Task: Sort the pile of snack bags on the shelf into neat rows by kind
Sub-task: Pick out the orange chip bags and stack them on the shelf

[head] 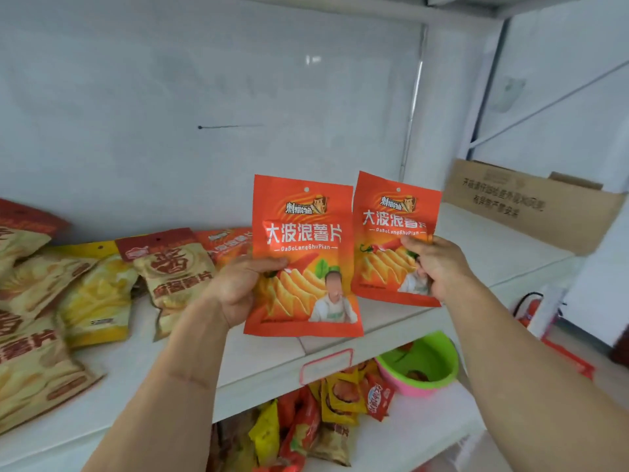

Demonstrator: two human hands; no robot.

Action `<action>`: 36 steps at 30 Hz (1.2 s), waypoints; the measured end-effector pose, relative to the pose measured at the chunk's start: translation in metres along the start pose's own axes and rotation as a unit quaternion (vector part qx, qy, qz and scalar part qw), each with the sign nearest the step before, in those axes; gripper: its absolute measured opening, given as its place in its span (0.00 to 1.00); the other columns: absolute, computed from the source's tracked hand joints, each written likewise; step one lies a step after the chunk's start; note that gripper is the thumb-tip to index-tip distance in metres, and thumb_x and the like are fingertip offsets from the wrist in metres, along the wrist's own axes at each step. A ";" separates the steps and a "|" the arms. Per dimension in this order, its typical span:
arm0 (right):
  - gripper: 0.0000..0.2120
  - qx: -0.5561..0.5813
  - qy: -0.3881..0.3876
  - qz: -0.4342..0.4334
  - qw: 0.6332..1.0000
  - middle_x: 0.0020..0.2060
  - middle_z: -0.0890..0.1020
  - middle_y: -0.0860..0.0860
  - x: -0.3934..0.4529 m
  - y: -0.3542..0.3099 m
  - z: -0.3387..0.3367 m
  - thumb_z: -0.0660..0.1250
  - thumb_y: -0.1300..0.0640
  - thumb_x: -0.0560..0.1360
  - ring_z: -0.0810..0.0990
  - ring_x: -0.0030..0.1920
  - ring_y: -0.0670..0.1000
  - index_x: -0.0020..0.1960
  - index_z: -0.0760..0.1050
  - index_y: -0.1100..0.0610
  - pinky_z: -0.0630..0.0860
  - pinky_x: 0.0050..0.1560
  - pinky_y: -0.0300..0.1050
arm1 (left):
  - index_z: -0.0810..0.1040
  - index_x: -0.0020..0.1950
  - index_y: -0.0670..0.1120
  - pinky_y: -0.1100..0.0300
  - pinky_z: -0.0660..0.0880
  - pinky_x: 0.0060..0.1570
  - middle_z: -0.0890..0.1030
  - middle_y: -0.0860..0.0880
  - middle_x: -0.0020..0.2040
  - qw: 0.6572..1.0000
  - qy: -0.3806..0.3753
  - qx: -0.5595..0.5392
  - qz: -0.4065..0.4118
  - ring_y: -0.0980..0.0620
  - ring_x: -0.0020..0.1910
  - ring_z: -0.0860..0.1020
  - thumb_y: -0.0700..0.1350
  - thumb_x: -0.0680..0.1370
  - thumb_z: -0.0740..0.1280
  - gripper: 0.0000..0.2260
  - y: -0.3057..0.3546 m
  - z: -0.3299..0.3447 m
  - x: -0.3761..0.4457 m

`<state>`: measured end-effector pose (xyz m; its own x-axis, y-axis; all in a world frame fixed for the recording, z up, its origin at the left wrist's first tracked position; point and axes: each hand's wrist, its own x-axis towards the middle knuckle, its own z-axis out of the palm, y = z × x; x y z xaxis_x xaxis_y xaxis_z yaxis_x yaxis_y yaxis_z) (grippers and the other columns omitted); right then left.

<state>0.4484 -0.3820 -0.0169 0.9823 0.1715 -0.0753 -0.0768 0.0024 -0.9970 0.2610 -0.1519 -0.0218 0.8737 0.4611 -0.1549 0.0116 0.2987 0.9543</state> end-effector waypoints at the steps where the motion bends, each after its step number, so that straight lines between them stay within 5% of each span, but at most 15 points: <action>1: 0.07 -0.001 0.003 -0.003 1.000 0.32 0.80 0.46 0.010 -0.001 -0.014 0.77 0.54 0.71 0.73 0.24 0.44 0.42 0.80 0.53 0.68 0.23 0.36 | 0.83 0.56 0.40 0.48 0.83 0.48 0.86 0.41 0.50 1.000 0.006 -0.001 -0.003 0.44 0.43 0.86 0.36 0.76 0.70 0.09 -0.004 0.016 0.005; 8: 0.07 -0.018 -0.002 0.001 1.000 0.33 0.78 0.50 0.077 -0.001 -0.084 0.77 0.53 0.71 0.66 0.24 0.46 0.44 0.81 0.55 0.65 0.23 0.39 | 0.82 0.57 0.39 0.46 0.84 0.45 0.87 0.40 0.50 1.000 0.018 -0.009 -0.016 0.42 0.44 0.86 0.38 0.77 0.70 0.09 -0.027 0.113 0.045; 13: 0.08 -0.036 0.002 0.009 0.999 0.30 0.75 0.48 0.136 -0.002 -0.111 0.76 0.50 0.72 0.66 0.26 0.46 0.44 0.81 0.53 0.67 0.28 0.39 | 0.81 0.60 0.39 0.41 0.80 0.56 0.85 0.39 0.55 1.000 0.015 -0.003 -0.023 0.37 0.56 0.83 0.41 0.77 0.71 0.12 -0.033 0.160 0.099; 19: 0.07 -0.054 0.001 0.012 0.998 0.21 0.68 0.46 0.223 -0.002 -0.125 0.74 0.51 0.75 0.64 0.22 0.47 0.43 0.79 0.53 0.66 0.29 0.38 | 0.82 0.60 0.40 0.48 0.83 0.46 0.87 0.41 0.52 0.999 -0.015 0.001 -0.029 0.44 0.44 0.86 0.42 0.77 0.71 0.12 -0.035 0.205 0.173; 25: 0.02 -0.057 -0.016 0.024 0.998 0.37 0.76 0.52 0.295 -0.006 -0.139 0.69 0.59 0.78 0.69 0.33 0.49 0.50 0.80 0.55 0.70 0.37 0.45 | 0.81 0.61 0.40 0.48 0.83 0.45 0.86 0.41 0.52 0.998 -0.015 0.017 -0.054 0.43 0.45 0.86 0.43 0.77 0.71 0.13 -0.041 0.246 0.229; 31: 0.28 -0.095 -0.064 0.015 0.993 0.52 0.81 0.44 0.375 -0.010 -0.149 0.61 0.76 0.73 0.75 0.44 0.49 0.64 0.78 0.49 0.70 0.33 0.43 | 0.81 0.60 0.40 0.48 0.83 0.44 0.87 0.41 0.51 0.997 0.020 0.013 -0.068 0.43 0.42 0.86 0.44 0.78 0.70 0.12 -0.055 0.292 0.272; 34: 0.10 -0.109 -0.075 0.017 0.991 0.34 0.78 0.47 0.403 -0.012 -0.150 0.66 0.57 0.80 0.76 0.35 0.51 0.60 0.79 0.53 0.71 0.35 0.43 | 0.82 0.59 0.40 0.48 0.83 0.46 0.87 0.41 0.50 0.996 0.054 0.006 -0.068 0.44 0.42 0.86 0.44 0.79 0.70 0.11 -0.067 0.323 0.291; 36: 0.18 -0.094 -0.105 0.023 0.990 0.30 0.78 0.53 0.415 -0.019 -0.154 0.63 0.43 0.80 0.77 0.30 0.53 0.53 0.79 0.58 0.73 0.35 0.46 | 0.82 0.59 0.40 0.45 0.82 0.51 0.87 0.41 0.50 0.994 0.087 0.007 -0.062 0.42 0.46 0.86 0.44 0.79 0.70 0.12 -0.075 0.346 0.303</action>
<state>0.8834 -0.4626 -0.0321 0.9203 0.3674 -0.1348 -0.0672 -0.1908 -0.9793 0.6936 -0.3236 -0.0519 0.7680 0.5591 -0.3124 0.1219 0.3513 0.9283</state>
